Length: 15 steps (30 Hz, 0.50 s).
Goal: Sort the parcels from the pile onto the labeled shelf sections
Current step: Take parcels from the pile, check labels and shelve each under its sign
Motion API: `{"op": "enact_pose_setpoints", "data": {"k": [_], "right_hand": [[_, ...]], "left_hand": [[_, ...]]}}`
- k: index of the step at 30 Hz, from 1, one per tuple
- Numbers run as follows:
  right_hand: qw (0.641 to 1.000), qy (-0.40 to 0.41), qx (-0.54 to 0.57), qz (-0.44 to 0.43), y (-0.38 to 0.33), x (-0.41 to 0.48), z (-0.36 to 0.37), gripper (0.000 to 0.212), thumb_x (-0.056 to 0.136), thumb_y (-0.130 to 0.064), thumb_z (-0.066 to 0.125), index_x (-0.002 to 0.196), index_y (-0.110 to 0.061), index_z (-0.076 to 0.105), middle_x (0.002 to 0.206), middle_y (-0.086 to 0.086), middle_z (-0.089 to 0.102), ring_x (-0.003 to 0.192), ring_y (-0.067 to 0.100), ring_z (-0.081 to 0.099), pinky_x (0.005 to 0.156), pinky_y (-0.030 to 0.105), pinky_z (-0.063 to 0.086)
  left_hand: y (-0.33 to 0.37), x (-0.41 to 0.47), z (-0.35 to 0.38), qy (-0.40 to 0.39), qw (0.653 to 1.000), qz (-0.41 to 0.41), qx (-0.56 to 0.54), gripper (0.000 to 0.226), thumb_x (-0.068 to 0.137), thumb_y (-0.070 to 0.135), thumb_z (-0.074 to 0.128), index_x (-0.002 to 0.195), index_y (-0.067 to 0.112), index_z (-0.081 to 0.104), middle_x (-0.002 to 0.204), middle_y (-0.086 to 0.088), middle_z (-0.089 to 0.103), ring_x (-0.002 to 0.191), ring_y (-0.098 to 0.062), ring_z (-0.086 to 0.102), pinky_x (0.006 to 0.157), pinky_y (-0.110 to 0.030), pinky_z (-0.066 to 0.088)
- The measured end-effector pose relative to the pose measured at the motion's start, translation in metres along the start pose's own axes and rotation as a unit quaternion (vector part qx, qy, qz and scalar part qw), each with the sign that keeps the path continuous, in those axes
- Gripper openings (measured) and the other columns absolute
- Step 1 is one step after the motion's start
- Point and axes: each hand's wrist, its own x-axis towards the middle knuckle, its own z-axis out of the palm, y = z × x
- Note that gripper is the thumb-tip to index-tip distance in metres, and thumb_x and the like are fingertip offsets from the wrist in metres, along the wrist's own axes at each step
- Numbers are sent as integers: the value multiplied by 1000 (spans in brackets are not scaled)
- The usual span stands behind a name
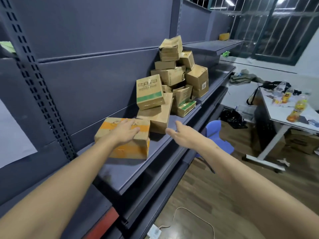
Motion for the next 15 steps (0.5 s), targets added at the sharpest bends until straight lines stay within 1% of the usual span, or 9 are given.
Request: {"op": "enact_pose_setpoints", "data": {"k": [4,6,7,9,10,12,13,14,15], "right_hand": [[997,-62,48,-10,-7,63,27,69,99,-52,33,151,-9,15,147,18,42,130,33,45,99,36,37],[993,-98,71,-12,-14,93,42,70,99,-54,33,149,-7,18,144,17,44,127,33,46,95,36,38],[989,-117,86,-15,-18,107,50,71,99,-54,34,149,-6,16,141,15,47,124,33,48,93,37,39],[983,-137,120,-26,-22,133,68,75,99,-52,36,152,-9,5,133,10,53,117,31,52,91,37,41],[981,-136,137,-30,-23,144,76,79,98,-52,37,152,-12,-3,136,9,52,118,31,52,94,38,41],[975,-130,178,-38,-22,161,93,87,96,-54,39,151,-18,-18,145,8,46,125,32,49,102,43,40],[970,-120,205,-46,-21,165,100,90,95,-53,40,149,-20,-24,148,5,43,127,30,48,102,42,41],[966,-109,230,-52,-20,167,106,91,96,-51,41,148,-20,-26,149,2,40,126,28,49,100,37,42],[961,-97,252,-59,-19,167,111,89,97,-47,42,148,-19,-25,148,-2,40,123,24,50,94,32,42]], "left_hand": [[-44,24,-5,16,998,-64,-8,57,98,37,41,150,18,24,158,-10,18,145,-23,17,116,-33,17],[-66,35,-4,35,993,-109,-23,58,93,42,43,147,26,27,154,-15,22,141,-30,25,115,-40,24],[-76,40,-2,41,989,-135,-33,62,92,45,43,148,27,23,154,-19,20,140,-33,24,114,-43,24],[-91,50,1,42,978,-199,-45,73,95,47,43,152,21,7,158,-18,6,145,-34,11,115,-46,18],[-96,54,3,43,972,-224,-57,77,95,48,43,153,19,0,159,-15,1,146,-32,5,116,-46,15],[-104,60,6,45,960,-253,-109,82,95,48,45,152,16,-5,160,-10,0,147,-27,2,117,-44,14],[-107,64,9,50,953,-266,-136,82,95,48,45,152,16,-4,160,-7,2,147,-25,4,116,-42,15],[-107,66,10,59,947,-274,-154,79,95,48,46,153,17,2,160,-4,9,147,-23,9,116,-41,18],[-108,69,11,72,942,-283,-166,70,95,47,46,152,20,15,157,0,22,145,-22,18,114,-39,24]]}}
